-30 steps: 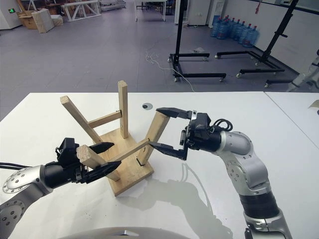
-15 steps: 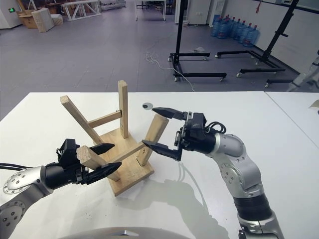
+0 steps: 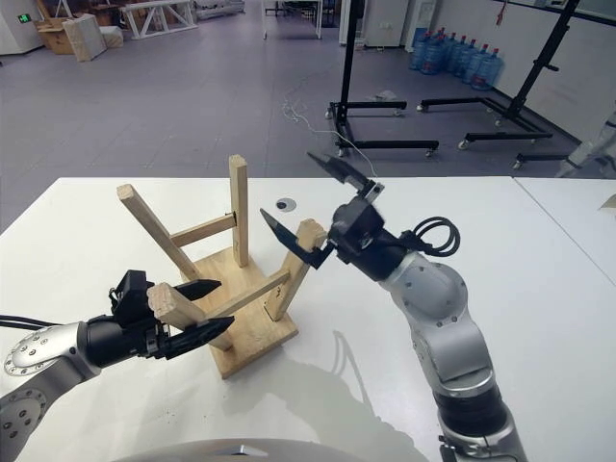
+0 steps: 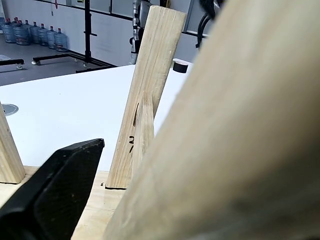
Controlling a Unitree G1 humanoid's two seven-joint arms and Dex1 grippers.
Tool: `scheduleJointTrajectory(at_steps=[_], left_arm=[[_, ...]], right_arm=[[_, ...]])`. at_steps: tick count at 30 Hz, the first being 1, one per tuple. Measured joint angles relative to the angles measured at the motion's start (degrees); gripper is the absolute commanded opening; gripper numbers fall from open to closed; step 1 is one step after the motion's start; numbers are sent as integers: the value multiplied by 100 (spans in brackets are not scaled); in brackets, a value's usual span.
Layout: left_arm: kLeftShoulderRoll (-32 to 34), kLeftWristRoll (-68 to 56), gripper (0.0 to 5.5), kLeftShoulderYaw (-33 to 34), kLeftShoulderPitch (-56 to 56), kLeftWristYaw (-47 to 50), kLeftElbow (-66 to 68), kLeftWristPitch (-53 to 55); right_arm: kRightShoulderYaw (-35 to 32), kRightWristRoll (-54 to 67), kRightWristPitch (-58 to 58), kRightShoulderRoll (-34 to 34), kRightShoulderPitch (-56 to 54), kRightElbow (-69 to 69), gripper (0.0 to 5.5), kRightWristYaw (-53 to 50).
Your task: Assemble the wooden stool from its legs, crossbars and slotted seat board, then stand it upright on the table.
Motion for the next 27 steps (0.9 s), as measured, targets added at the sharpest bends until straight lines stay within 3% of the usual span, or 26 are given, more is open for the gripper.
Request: scheduleJointTrajectory(at_steps=[5, 17, 27], left_arm=[[10, -49, 382, 11, 2, 9, -13, 54], [183, -165, 382, 78, -7, -124, -13, 191], [232, -286, 382, 83, -142, -127, 8, 299]], right_arm=[[605, -1710, -130, -348, -135, -337, 476, -138], [1939, -3747, -390, -202, -53, -46, 476, -46], [2199, -3895, 150, -292, 229, -270, 476, 906]])
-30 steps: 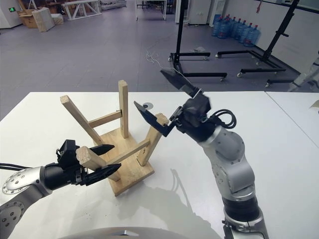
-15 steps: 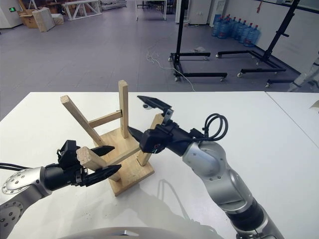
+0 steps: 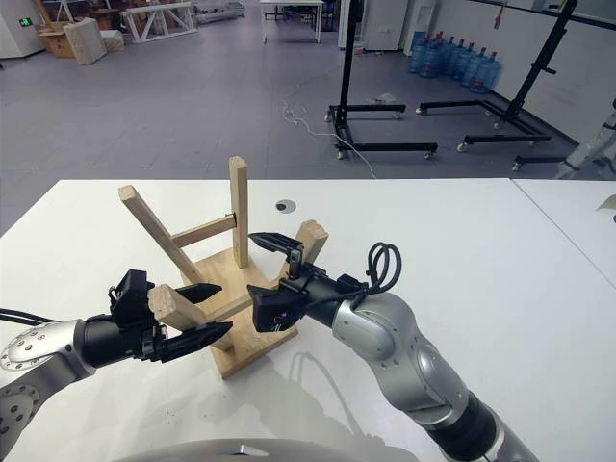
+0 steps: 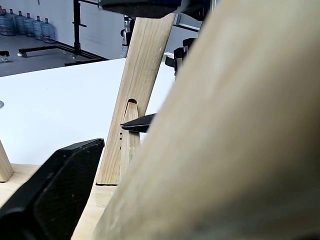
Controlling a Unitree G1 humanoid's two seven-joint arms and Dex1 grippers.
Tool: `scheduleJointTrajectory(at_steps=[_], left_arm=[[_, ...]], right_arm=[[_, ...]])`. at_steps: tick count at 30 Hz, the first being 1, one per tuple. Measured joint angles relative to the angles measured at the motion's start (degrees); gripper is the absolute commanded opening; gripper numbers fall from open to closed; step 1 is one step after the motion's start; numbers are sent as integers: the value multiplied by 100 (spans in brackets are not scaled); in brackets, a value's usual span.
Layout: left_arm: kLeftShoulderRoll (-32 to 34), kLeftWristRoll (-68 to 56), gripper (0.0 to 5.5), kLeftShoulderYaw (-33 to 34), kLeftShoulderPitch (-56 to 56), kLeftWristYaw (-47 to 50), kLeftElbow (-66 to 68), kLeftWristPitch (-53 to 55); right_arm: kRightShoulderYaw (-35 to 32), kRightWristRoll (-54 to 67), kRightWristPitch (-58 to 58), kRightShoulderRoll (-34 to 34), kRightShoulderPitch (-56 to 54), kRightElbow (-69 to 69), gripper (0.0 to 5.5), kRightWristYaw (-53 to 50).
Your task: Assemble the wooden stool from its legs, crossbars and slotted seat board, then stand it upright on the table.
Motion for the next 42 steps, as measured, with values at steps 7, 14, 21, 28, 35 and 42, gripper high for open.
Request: scheduleJointTrajectory(at_steps=[7, 14, 21, 28, 35, 42], left_arm=[[-4, 25, 382, -12, 4, 0, 11, -6], [-82, 29, 382, -33, 16, 0, 10, -26], [-79, 93, 382, -62, -17, -52, 45, -51], [-50, 110, 382, -65, -102, -78, 51, -49], [5, 52, 382, 218, 89, -200, 70, -109], [6, -32, 382, 298, -99, -273, 227, -187]], right_arm=[[-577, 1212, 73, 157, 110, 100, 476, 242], [-2855, 5362, 1300, 735, -1059, 182, 476, 768], [-4664, 7465, 2701, 795, -1564, 1914, 476, -403], [-3734, 6359, 3091, 994, -444, 1806, 476, -1857], [-2815, 6488, 4417, 1443, -550, 401, 476, -2849], [-2222, 5968, 4526, 1130, -798, 438, 476, -2763]])
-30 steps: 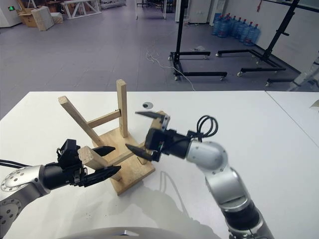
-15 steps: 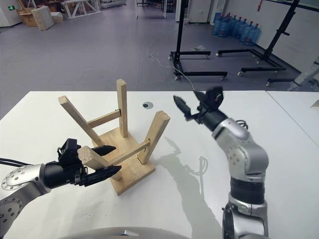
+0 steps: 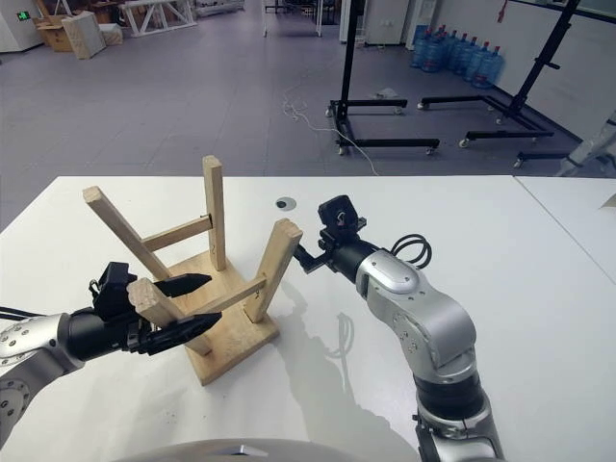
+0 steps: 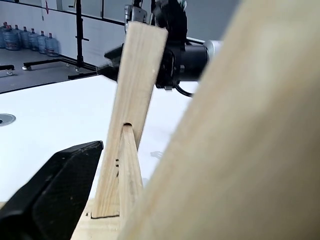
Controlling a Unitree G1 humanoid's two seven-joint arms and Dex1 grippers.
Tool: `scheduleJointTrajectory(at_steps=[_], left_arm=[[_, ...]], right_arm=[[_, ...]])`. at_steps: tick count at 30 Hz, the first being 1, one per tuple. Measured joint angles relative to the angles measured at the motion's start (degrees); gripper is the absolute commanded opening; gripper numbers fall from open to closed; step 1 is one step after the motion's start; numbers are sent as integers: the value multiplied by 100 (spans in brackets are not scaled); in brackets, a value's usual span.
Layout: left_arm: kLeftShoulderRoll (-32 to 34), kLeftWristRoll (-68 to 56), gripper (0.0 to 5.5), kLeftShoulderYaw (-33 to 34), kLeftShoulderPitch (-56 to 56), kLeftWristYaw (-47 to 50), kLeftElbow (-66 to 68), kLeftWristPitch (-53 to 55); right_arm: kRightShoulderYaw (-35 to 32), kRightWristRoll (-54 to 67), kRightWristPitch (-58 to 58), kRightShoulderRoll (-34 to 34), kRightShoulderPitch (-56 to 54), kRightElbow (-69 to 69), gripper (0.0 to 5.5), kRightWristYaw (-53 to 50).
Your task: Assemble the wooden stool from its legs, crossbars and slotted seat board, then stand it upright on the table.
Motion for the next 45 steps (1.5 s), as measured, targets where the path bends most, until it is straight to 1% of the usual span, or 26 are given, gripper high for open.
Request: scheduleJointTrajectory(at_steps=[2, 4, 7, 9, 12, 13, 15, 17, 21, 30, 36, 43, 45], left_arm=[[8, 1, 382, -85, -90, -9, -3, 2], [20, 47, 382, -174, -87, -7, -13, 13], [28, 244, 382, -423, 114, 25, -14, 81], [27, 293, 382, -431, 132, 30, -11, 78], [26, 363, 382, -432, 181, 22, -4, 57], [25, 403, 382, -434, 206, 19, -1, 47], [16, 418, 382, -433, 235, -41, 24, 38], [18, 389, 382, -401, 448, -173, 26, 37], [-8, 380, 382, -370, 615, -232, 33, 16], [-110, 488, 382, -493, 394, -167, 49, -18], [-66, 410, 382, -468, 104, -172, 233, 138], [-60, 259, 486, -139, -267, -67, 377, 226], [-59, 386, 514, -115, -268, -24, 445, 169]], right_arm=[[153, -108, -122, -147, 2, 201, 476, 257], [103, -117, -460, -291, -11, 528, 476, 687], [-167, -231, -1108, -477, -252, 1221, 476, 1096], [-499, -412, -1453, -573, -446, 1685, 476, 1084], [-724, -495, -1648, -516, -527, 1993, 476, 994], [-754, -327, -1597, -432, -534, 1926, 476, 1049], [-653, 550, -1145, -197, -455, 1181, 476, 1347], [-730, 1032, -740, -211, -299, 626, 476, 1367], [-728, 1192, -365, -337, -180, 202, 476, 1305], [4, 296, -811, -841, -89, 734, 476, 1515], [174, -135, -1347, -846, 78, 905, 476, 1613], [-105, -408, -1784, -773, 74, 1283, 480, 1504], [-135, -494, -1937, -848, 61, 1322, 480, 1622]])
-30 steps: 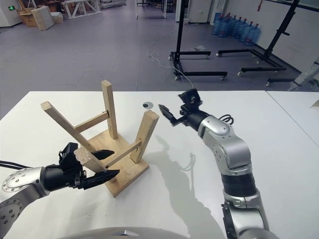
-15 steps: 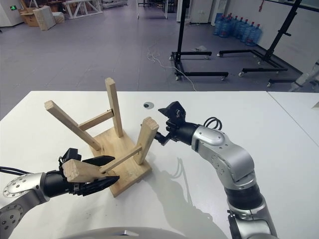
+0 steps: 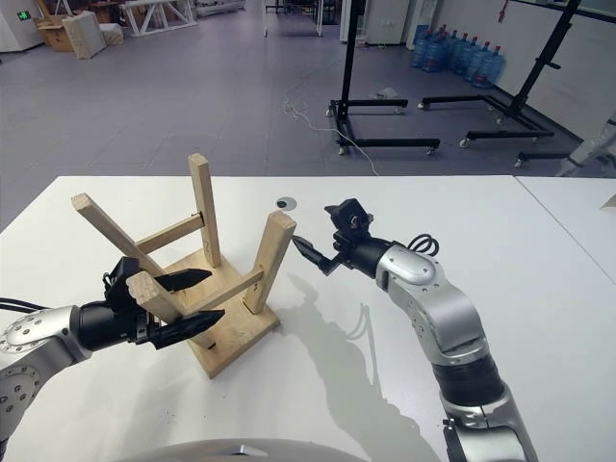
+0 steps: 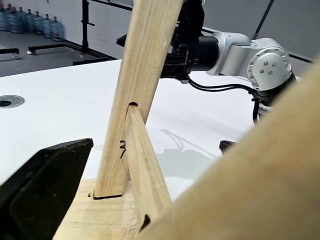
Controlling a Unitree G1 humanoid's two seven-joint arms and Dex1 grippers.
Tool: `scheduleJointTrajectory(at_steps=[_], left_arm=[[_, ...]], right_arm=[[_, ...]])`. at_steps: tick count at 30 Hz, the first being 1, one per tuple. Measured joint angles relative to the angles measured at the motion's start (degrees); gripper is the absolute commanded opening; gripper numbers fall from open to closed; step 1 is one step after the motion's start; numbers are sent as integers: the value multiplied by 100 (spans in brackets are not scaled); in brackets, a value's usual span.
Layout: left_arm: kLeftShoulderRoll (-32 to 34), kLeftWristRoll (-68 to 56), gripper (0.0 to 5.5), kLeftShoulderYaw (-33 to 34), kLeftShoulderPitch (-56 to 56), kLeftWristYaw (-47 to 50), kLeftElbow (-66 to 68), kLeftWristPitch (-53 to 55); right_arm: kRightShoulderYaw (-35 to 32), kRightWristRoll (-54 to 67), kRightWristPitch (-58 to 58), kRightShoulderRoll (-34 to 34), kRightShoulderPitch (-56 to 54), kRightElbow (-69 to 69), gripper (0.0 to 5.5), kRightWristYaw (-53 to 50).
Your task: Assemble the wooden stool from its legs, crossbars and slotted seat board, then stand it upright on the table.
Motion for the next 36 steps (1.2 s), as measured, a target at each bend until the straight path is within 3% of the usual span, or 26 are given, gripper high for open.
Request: scheduleJointTrajectory(at_steps=[5, 16, 23, 26, 30, 36], left_arm=[[60, 41, 514, 385, 319, -170, -49, -129], [-200, 54, 514, 275, 386, -16, -659, -536], [-238, 2, 514, 880, 436, 220, -1019, -907], [-231, -676, 514, 1333, 413, 260, -1439, -1079], [-167, -1902, 514, 1848, -225, 937, -1773, -1343], [76, -2665, 514, 1612, -1555, 2228, -1762, -1405]], right_arm=[[-432, -57, -231, -286, -291, 255, 480, 221], [-720, -68, -555, -307, -1023, 1134, 480, 441], [-951, 105, -655, -293, -1685, 1737, 480, 690], [-1077, 205, -682, -208, -1921, 1923, 480, 742], [-1085, 370, -675, 135, -2168, 2026, 480, 683], [-972, 441, -675, 592, -2257, 1896, 480, 540]])
